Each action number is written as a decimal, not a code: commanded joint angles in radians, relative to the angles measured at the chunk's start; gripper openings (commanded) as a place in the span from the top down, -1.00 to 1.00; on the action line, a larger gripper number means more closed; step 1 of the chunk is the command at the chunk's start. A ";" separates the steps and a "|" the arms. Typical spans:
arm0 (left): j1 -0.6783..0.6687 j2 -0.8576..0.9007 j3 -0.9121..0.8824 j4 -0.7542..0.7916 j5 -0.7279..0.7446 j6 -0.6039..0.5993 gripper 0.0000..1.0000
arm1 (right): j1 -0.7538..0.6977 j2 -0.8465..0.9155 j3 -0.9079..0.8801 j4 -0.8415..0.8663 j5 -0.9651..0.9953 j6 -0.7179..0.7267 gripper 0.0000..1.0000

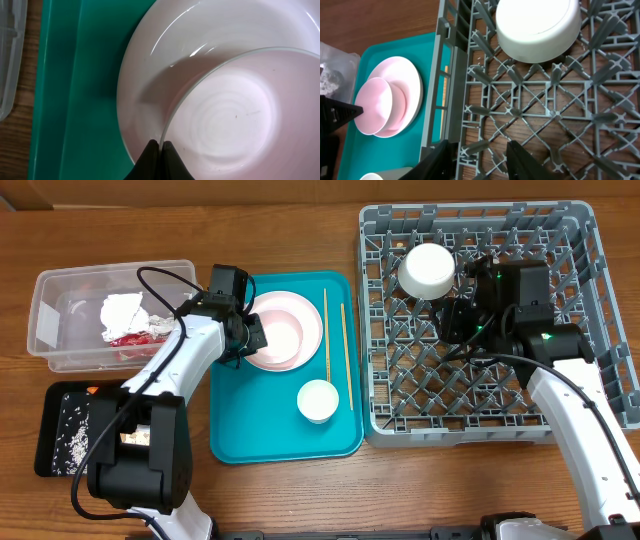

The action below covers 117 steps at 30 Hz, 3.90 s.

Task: Sort waste into correct bins and load items into the dishwasher
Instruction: 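Grasp the second white bowl on the teal tray with the left gripper, then lift the bowl and pass it to the right gripper, then carry the bowl right into the rack with the right gripper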

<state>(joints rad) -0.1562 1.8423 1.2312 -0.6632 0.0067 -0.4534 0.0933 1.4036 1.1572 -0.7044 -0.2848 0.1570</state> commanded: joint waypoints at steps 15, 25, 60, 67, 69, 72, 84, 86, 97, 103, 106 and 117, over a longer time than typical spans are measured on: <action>-0.086 -0.162 0.209 -0.248 0.048 0.019 0.92 | 0.014 -0.009 0.002 0.023 -0.264 -0.007 0.12; -0.223 -0.162 0.209 -0.233 0.050 0.019 0.92 | 0.108 -0.002 0.002 0.026 -0.204 -0.007 0.13; -0.245 -0.162 0.209 -0.241 0.206 0.049 0.92 | 0.267 0.129 0.000 0.117 -0.097 -0.006 0.42; -0.264 -0.162 0.209 -0.225 0.208 0.050 0.92 | 0.267 0.129 0.000 0.117 -0.097 -0.006 0.43; -0.270 -0.162 0.209 -0.218 0.208 0.050 0.92 | 0.267 0.129 0.000 0.117 -0.097 -0.006 0.43; -0.276 -0.162 0.209 -0.217 0.201 0.050 0.92 | 0.267 0.129 0.000 0.117 -0.097 -0.006 0.43; -0.277 -0.162 0.209 -0.219 0.193 0.057 0.86 | 0.267 0.129 0.000 0.121 -0.097 -0.006 0.92; -0.277 -0.162 0.209 -0.218 0.193 0.057 0.75 | 0.267 0.129 0.000 0.121 -0.097 -0.006 0.92; -0.274 -0.162 0.278 -0.229 0.207 0.068 0.08 | 0.264 0.129 0.000 0.135 -0.070 -0.006 0.92; -0.274 -0.168 0.475 -0.302 0.304 0.141 0.07 | 0.253 0.129 0.001 0.155 0.056 -0.006 0.92; -0.274 -0.172 0.550 -0.331 0.308 0.141 -0.01 | 0.239 0.129 0.001 0.154 0.127 -0.007 0.92; -0.275 -0.176 0.579 -0.380 0.164 0.148 -1.00 | 0.182 0.009 0.042 0.105 1.021 -0.007 0.92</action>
<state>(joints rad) -0.4316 1.6775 1.7897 -1.0386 0.2459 -0.3202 0.2790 1.5005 1.1568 -0.6064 0.3248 0.1520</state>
